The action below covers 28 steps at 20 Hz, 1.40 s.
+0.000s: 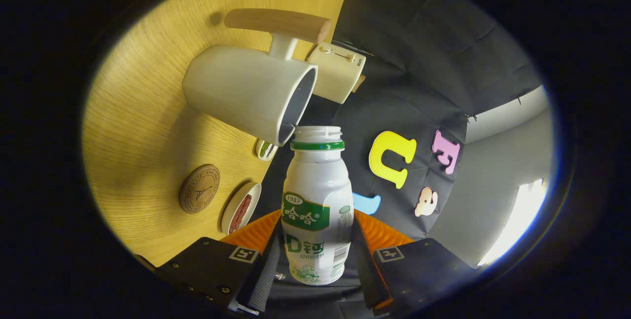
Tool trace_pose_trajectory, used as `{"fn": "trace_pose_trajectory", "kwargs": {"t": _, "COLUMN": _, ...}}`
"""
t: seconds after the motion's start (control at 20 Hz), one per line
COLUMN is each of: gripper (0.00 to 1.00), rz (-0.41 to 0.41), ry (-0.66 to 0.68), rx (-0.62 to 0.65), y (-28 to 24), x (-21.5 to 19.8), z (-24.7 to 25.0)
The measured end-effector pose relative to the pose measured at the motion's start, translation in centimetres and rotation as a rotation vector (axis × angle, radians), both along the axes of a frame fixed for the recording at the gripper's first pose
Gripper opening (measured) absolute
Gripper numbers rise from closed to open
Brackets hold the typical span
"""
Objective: Take the bottle from table, then pour the juice into the cup, finally place the bottle on the coaster
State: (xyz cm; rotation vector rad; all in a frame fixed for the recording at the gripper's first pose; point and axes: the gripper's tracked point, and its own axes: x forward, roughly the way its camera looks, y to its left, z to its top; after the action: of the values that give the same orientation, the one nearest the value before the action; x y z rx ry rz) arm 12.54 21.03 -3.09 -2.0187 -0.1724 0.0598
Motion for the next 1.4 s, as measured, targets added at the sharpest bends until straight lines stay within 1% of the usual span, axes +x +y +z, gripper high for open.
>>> {"fn": "trace_pose_trajectory", "kwargs": {"t": 0.45, "gripper": 0.71, "rz": -0.005, "ry": 0.005, "rx": -0.010, "y": 0.1, "x": 0.0, "z": -0.4}}
{"fn": "trace_pose_trajectory", "kwargs": {"t": 0.85, "gripper": 0.71, "rz": -0.007, "ry": 0.017, "rx": 0.028, "y": 0.2, "x": 0.2, "z": -0.8}}
{"fn": "trace_pose_trajectory", "kwargs": {"t": 1.1, "gripper": 0.71, "rz": -0.018, "ry": 0.074, "rx": 0.168, "y": -0.2, "x": 0.1, "z": -1.5}}
{"fn": "trace_pose_trajectory", "kwargs": {"t": 1.4, "gripper": 0.71, "rz": -0.039, "ry": 0.147, "rx": 0.406, "y": -0.6, "x": 0.2, "z": -1.6}}
